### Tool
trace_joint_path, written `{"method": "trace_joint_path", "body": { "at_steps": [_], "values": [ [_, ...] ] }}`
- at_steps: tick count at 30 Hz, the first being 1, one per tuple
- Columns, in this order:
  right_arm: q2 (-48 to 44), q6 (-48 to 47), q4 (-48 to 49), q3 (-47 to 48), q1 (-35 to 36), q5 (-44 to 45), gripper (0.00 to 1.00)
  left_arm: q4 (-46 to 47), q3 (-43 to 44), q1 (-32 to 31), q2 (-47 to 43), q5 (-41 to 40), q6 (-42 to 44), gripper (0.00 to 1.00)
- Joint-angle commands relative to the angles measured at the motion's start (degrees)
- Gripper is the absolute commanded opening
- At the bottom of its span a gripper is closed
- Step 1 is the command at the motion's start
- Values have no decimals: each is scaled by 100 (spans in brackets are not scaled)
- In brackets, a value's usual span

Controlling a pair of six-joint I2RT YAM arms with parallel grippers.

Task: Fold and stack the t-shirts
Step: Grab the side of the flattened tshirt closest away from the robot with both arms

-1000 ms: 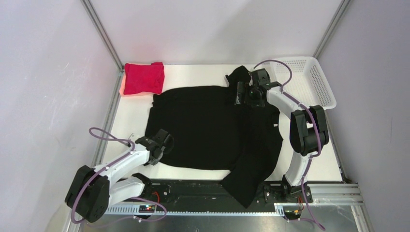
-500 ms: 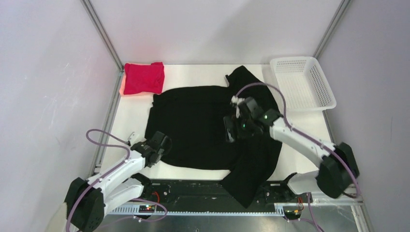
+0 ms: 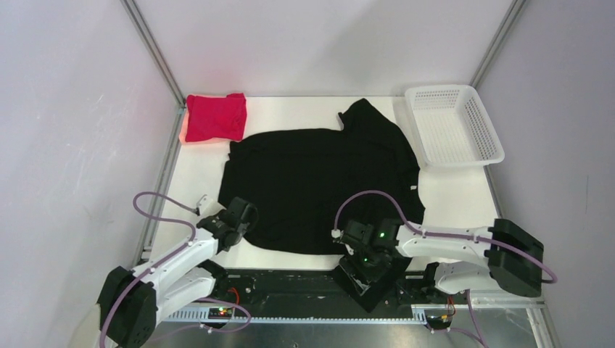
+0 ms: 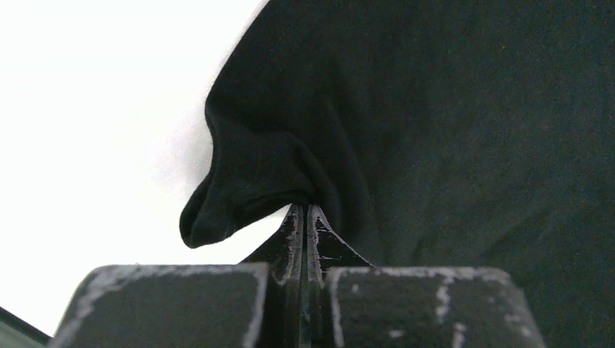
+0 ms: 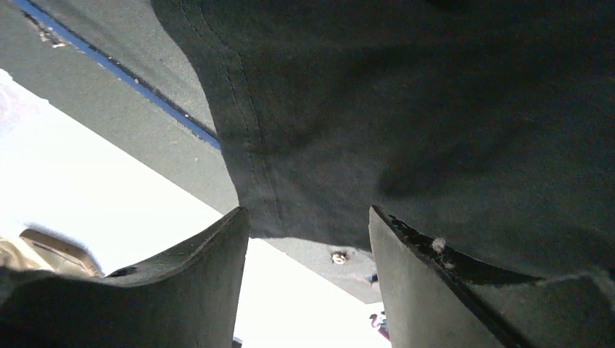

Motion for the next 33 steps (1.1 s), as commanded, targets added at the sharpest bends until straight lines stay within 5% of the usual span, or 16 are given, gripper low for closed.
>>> {"method": "trace_joint_path", "body": {
  "at_steps": [1, 14, 18, 21, 25, 33],
  "values": [
    [499, 237, 448, -21, 417, 173, 65, 245, 76, -18, 226, -10, 139, 0],
    [1467, 666, 496, -71, 1289, 1160, 63, 276, -72, -14, 58, -51, 28, 0],
    [1725, 877, 475, -65, 1460, 1395, 46, 268, -105, -19, 3, -81, 29, 0],
    [1857, 974, 487, -70, 1466, 1602, 21, 267, -132, -21, -28, -97, 14, 0],
    [1741, 947, 353, -15, 1382, 1844, 1, 264, -135, -19, -82, -66, 29, 0],
    [162, 759, -193, 57, 501, 1815, 0, 140, -255, -19, -1019, 204, 58, 0]
  ]
}}
